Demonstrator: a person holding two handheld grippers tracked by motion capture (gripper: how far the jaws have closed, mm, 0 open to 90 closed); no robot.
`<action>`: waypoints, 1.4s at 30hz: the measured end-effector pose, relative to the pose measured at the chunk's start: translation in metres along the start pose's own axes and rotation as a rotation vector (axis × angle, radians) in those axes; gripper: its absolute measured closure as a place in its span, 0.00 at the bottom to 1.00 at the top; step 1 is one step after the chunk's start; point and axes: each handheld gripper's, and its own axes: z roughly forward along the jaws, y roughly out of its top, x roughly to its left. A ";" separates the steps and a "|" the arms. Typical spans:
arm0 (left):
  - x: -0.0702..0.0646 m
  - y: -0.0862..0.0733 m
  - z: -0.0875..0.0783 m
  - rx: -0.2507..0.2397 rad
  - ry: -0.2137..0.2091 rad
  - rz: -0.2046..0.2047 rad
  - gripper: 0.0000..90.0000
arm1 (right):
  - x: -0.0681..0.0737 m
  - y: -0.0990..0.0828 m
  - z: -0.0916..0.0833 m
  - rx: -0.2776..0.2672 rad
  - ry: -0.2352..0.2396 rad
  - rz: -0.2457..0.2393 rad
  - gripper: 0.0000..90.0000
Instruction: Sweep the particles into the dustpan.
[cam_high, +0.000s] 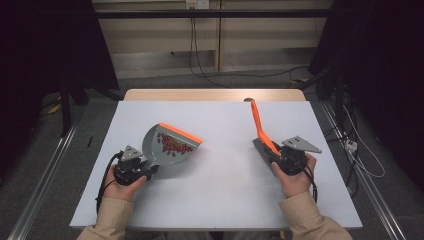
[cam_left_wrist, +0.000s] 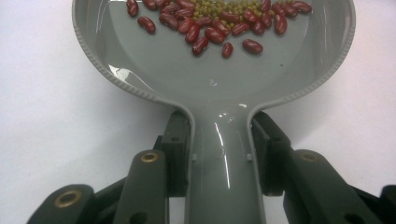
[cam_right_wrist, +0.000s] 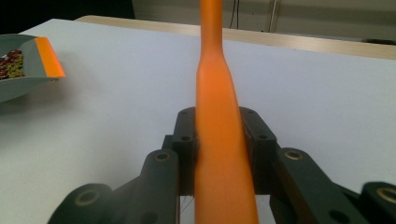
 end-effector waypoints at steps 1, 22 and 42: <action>0.001 0.000 0.000 -0.001 0.006 -0.002 0.70 | -0.001 0.000 0.000 -0.001 -0.001 0.002 0.79; 0.018 -0.008 0.005 0.018 0.089 -0.071 0.70 | -0.010 -0.001 -0.002 -0.002 -0.026 0.011 0.79; 0.021 -0.010 0.010 0.043 0.127 -0.113 0.70 | -0.030 -0.004 -0.003 0.004 -0.074 0.021 0.79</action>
